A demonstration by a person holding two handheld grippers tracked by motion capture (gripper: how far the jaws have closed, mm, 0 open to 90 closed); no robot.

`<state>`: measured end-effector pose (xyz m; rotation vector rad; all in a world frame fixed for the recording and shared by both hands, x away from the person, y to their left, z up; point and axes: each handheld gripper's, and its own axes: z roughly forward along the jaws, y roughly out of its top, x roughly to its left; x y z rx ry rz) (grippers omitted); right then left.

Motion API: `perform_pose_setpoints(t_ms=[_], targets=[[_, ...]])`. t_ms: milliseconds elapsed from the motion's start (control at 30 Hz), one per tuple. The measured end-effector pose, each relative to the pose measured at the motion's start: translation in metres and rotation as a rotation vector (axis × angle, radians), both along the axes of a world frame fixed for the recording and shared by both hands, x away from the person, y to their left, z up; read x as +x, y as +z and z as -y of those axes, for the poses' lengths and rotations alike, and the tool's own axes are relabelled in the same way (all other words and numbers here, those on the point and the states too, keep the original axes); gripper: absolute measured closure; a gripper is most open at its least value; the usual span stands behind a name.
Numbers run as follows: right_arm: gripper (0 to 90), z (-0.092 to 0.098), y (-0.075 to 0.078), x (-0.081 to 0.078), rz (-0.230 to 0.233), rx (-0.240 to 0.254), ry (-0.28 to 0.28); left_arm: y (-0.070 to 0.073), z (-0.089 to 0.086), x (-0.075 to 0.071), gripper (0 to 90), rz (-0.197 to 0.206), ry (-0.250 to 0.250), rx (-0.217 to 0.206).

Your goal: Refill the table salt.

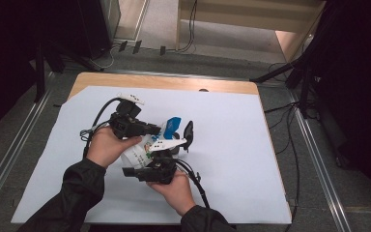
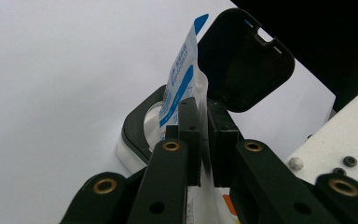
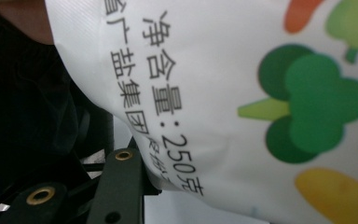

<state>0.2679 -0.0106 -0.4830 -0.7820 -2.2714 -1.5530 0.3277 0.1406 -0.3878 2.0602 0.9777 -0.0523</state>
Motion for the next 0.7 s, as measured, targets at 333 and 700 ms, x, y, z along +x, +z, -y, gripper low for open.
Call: perform_pose_setpoints(t_ms=[333, 700], targets=[[60.9, -0.0011, -0.0007, -0.0003, 0.028, -0.026, 0.002, -0.0005, 0.0008, 0.0001, 87.5, 0.000, -0.001, 0.007], [62.7, 0.0007, -0.0003, 0.0006, -0.003, 0.014, 0.009, 0.0003, -0.0001, -0.0001, 85.6, -0.003, -0.004, -0.003]])
